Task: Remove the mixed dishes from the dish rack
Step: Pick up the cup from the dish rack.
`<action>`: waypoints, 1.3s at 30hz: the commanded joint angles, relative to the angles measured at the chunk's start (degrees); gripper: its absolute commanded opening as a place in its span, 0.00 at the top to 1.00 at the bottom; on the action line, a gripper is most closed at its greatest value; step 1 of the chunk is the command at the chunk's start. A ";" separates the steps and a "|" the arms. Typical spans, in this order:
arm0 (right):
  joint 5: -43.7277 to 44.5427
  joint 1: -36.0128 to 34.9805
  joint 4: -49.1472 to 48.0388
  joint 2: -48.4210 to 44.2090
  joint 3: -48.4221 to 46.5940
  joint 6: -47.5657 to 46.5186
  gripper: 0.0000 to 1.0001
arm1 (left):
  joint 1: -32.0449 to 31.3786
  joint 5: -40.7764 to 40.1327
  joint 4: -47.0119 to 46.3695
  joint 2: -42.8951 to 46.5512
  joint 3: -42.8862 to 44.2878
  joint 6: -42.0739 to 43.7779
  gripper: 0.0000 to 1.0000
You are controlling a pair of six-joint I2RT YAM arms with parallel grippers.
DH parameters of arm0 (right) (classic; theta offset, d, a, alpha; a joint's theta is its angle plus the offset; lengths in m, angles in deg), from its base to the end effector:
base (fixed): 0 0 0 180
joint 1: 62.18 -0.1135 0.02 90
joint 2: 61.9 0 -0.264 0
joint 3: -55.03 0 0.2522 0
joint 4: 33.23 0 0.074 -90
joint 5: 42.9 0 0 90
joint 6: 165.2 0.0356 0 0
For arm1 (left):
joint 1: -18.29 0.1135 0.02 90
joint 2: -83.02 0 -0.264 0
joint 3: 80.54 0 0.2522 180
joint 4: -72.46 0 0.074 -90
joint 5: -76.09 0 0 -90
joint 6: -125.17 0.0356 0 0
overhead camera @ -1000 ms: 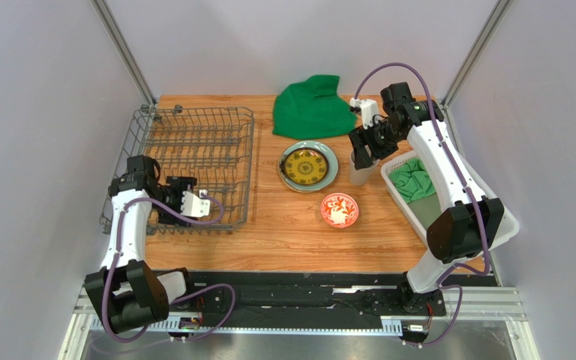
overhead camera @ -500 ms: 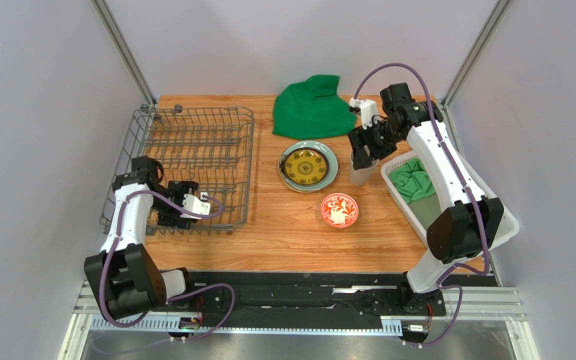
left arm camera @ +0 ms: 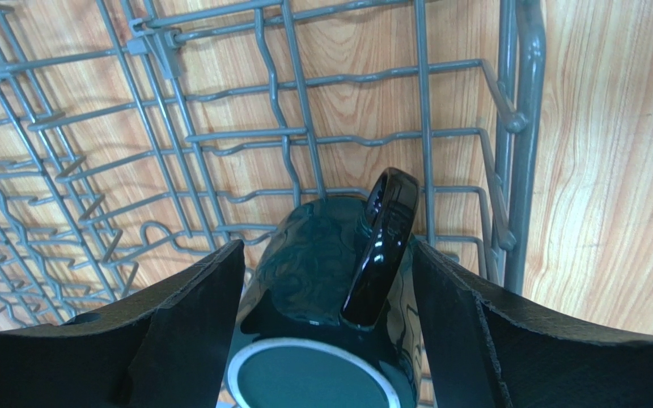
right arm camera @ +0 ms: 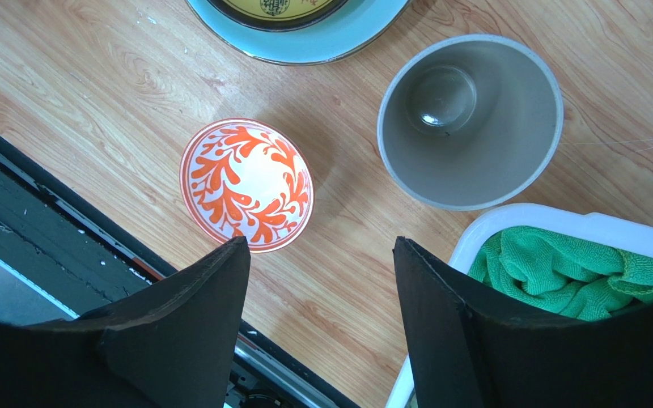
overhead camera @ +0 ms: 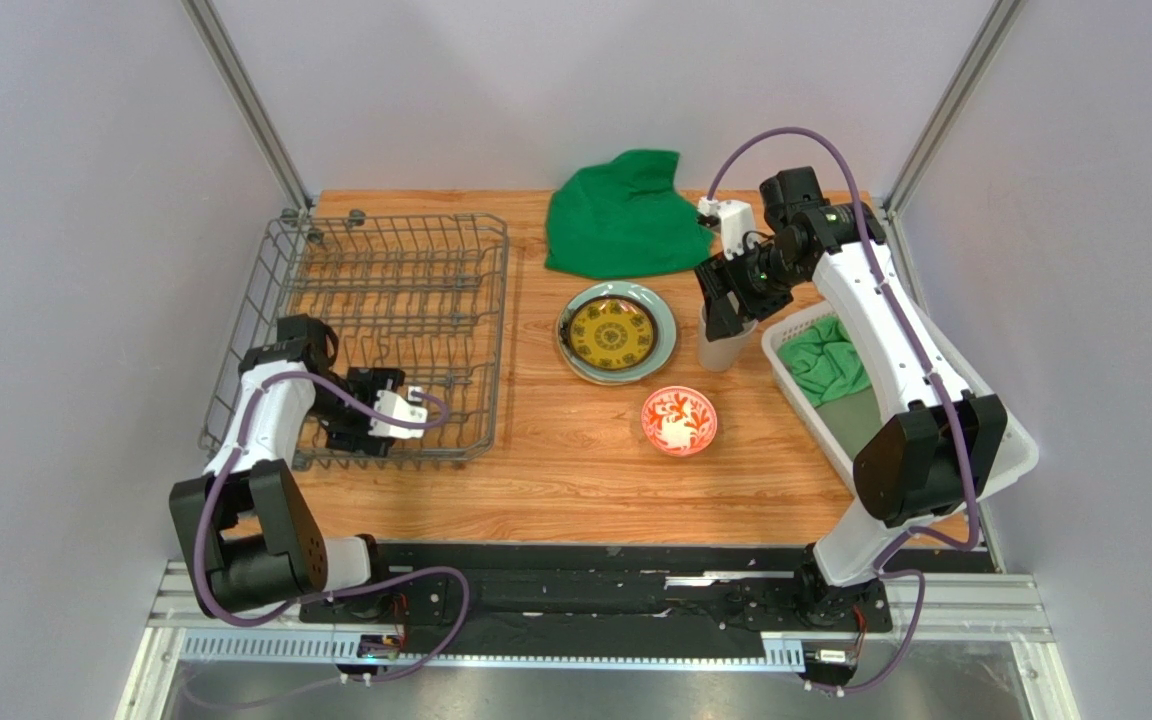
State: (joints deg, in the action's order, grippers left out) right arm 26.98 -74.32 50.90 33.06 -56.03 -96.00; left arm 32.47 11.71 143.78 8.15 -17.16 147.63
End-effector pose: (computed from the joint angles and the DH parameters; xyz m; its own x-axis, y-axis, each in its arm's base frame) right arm 0.3155 0.0804 0.3468 -0.7328 -0.4987 -0.4630 -0.6242 0.7636 0.1654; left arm 0.2088 0.0369 0.2128 0.2118 0.9130 -0.3486 0.9533 -0.1144 0.2796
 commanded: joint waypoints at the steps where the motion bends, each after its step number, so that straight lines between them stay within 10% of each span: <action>1: -0.97 -0.08 -1.99 -0.12 0.44 0.49 0.33 | -0.81 2.24 -0.51 -1.33 -1.46 16.21 0.21; 39: -0.97 -0.08 -2.96 0.40 3.25 0.93 0.33 | -2.66 6.28 1.68 -10.82 0.12 9.45 0.43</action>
State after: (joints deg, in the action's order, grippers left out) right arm 26.98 -74.32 49.77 33.58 -52.80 -95.59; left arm 29.89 17.53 142.64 -1.45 -17.27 148.86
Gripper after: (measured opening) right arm 0.668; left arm 0.575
